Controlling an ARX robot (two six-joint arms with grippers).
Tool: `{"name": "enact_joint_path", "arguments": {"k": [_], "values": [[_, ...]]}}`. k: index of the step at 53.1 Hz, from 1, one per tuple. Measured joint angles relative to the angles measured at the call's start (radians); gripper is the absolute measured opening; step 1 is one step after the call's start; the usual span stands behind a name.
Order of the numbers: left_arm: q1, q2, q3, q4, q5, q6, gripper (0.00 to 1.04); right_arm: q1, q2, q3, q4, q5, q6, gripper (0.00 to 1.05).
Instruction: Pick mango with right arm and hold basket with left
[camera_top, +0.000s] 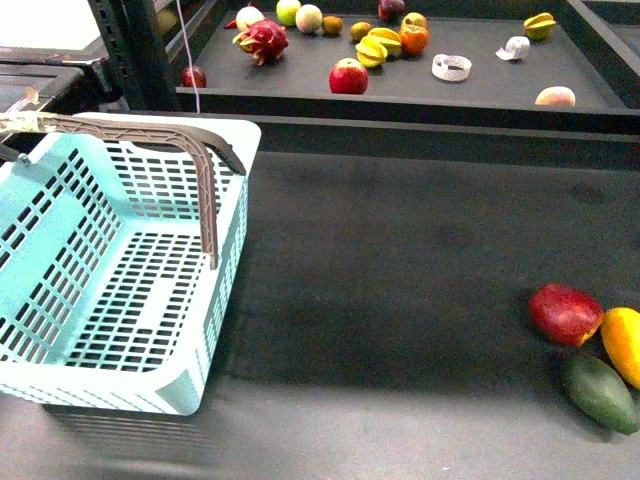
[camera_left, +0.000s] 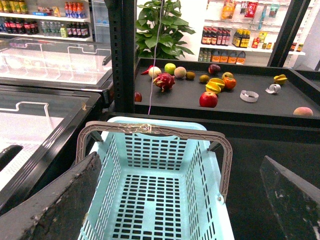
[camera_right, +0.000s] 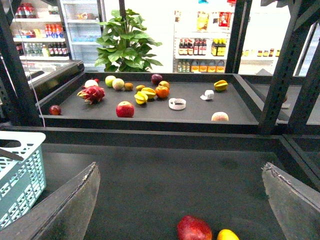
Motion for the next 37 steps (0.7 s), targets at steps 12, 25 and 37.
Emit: {"name": "enact_joint_path", "arguments": {"k": [12,25,37], "values": [[0.000,0.000,0.000,0.000,0.000,0.000,0.97,0.000,0.000,0.000,0.000,0.000,0.000,0.97],[0.000,0.000,0.000,0.000,0.000,0.000,0.97,0.000,0.000,0.000,0.000,0.000,0.000,0.97],[0.000,0.000,0.000,0.000,0.000,0.000,0.97,0.000,0.000,0.000,0.000,0.000,0.000,0.97]]}}
